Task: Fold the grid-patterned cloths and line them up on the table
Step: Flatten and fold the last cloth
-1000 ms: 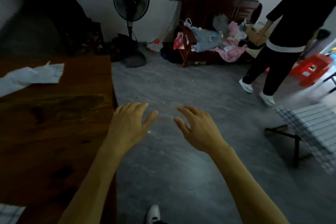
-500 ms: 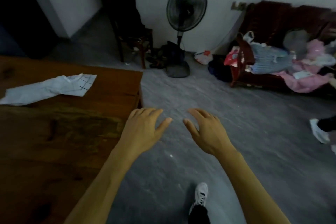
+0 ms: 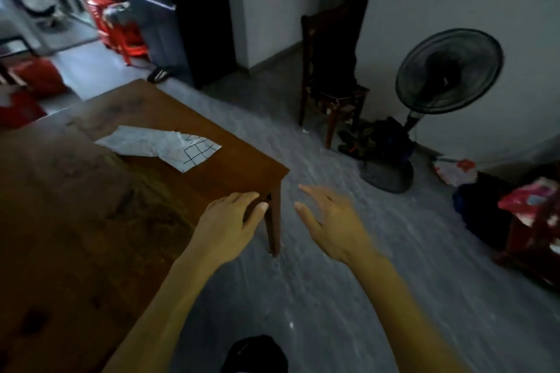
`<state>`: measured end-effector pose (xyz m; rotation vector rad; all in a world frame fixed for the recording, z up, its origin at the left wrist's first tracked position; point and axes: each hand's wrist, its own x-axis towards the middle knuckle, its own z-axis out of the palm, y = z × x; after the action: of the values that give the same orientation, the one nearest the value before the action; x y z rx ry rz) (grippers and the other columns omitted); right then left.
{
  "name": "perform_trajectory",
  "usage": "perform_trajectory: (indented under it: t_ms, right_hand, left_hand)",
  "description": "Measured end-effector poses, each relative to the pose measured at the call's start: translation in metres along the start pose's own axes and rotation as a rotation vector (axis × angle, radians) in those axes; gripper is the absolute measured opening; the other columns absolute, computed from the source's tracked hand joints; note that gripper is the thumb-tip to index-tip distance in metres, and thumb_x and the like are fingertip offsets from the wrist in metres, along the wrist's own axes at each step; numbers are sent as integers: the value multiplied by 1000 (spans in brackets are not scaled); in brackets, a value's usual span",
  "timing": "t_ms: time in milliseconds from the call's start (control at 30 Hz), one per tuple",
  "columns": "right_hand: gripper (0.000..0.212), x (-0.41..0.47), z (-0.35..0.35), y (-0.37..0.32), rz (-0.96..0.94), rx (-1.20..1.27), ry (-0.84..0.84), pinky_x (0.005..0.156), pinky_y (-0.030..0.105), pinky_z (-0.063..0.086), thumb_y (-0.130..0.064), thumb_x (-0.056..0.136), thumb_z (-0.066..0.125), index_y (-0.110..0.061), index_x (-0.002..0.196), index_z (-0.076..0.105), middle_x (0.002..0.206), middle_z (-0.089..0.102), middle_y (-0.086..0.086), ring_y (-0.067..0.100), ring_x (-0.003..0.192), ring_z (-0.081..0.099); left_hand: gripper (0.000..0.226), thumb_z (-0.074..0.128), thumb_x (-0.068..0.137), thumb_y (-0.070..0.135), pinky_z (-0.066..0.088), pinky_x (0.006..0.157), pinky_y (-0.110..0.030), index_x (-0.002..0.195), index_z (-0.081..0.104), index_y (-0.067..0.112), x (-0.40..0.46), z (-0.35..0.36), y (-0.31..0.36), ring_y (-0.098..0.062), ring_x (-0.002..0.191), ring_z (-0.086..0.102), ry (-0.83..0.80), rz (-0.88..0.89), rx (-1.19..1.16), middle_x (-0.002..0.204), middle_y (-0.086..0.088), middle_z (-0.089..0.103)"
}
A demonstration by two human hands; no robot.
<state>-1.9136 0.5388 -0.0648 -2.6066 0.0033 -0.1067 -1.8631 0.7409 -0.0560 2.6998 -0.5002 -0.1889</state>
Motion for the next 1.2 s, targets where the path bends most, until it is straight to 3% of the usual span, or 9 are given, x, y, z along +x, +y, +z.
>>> perform_trajectory:
  t_ms: [233,500,667,1067,1200]
  right_hand:
    - [52,118,25,48,-142,8,-158,109,24,25,-51,97,38,-28,143,40,146,45,-5,10,131,41]
    - [49,283,62,62,-315,-58,-359,108,31,38,-50,97,41,-28,141,42,141,49,-8,8,127,46]
    - [48,375,89,35,-445,-50,-449,104,31,42,-48,97,44,-28,141,43,140,50,-7,11,126,48]
    - [42,523,187,-33,-809,-59,-739,98,33,46,-35,98,50,-24,138,46,137,51,0,15,119,52]
    - [35,578,240,-44,-927,-3,-842,85,33,51,-30,97,53,-22,131,53,125,57,0,12,97,57]
  left_hand:
    - [49,26,98,52,32,105,-32,139,40,29,84,23,-9,-13,125,45,40,-180,-46,136,6,49]
    - [49,30,97,50,43,101,-38,138,41,26,205,41,-72,-14,119,50,128,-371,-259,135,3,51]
    - [45,37,96,47,47,92,-29,136,43,26,245,31,-115,-13,113,54,241,-543,-309,130,2,54]
    - [43,43,97,42,43,97,-27,136,45,24,308,48,-168,-11,114,52,417,-906,-315,127,2,56]
    - [44,45,97,38,35,103,-29,139,42,24,347,62,-192,-14,122,46,499,-1083,-262,134,2,52]
